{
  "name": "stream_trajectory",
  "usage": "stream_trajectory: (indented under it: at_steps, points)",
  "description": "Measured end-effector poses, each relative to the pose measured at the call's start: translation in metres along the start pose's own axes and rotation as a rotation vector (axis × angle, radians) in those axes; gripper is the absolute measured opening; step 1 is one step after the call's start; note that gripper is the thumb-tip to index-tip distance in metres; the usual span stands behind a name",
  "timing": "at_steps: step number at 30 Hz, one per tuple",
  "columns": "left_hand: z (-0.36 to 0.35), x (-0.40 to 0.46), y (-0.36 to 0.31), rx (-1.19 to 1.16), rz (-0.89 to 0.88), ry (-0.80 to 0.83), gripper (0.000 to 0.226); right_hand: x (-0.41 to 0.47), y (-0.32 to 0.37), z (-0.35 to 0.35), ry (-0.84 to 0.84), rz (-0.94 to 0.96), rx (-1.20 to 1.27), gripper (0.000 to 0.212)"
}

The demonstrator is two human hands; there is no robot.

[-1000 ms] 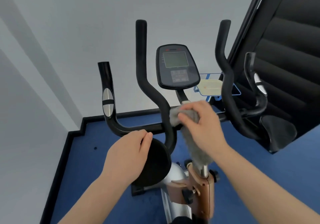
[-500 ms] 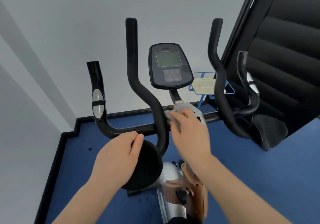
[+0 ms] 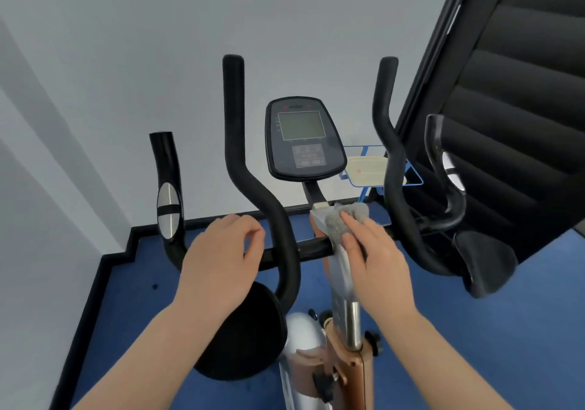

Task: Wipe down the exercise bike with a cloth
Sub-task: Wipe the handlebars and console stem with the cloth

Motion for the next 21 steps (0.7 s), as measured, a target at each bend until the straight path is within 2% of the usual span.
stream_trajectory:
  at_steps: [2,5,9,13,16,19,21]
  points:
    - [-0.002,0.003,0.002,0.034,0.014,0.016,0.017,0.027,-0.003,-0.002,0.151,-0.055,-0.022,0.037]
    - [-0.003,-0.002,0.004,0.090,0.000,0.005,0.018,0.057,-0.002,-0.005,0.382,-0.121,-0.178,0.040]
    - [-0.007,-0.003,0.001,0.247,0.012,0.063,0.025,0.042,-0.001,0.001,0.432,-0.003,-0.144,0.038]
    - [-0.010,-0.002,0.001,0.283,0.012,0.088,0.027,0.073,-0.005,-0.008,0.602,-0.122,-0.134,0.041]
    - [-0.009,-0.002,0.001,0.283,0.013,0.090,0.027,0.078,0.003,-0.019,0.600,-0.157,-0.260,0.043]
    - [-0.010,-0.003,0.001,0.336,0.015,0.095,0.029,0.044,0.010,-0.022,0.406,-0.050,-0.551,0.040]
    - [-0.011,-0.002,0.002,0.359,0.015,0.098,0.030,0.041,0.010,-0.022,0.344,-0.024,-0.471,0.038]
Point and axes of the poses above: each hand's wrist, its own x-axis towards the middle knuckle, its own z-axis out of the back of the hand, y = z × x, the point moved 5 cm from there along x, towards the middle knuckle, and after that the axes turned 11 degrees about y, right-handed, at the moved point
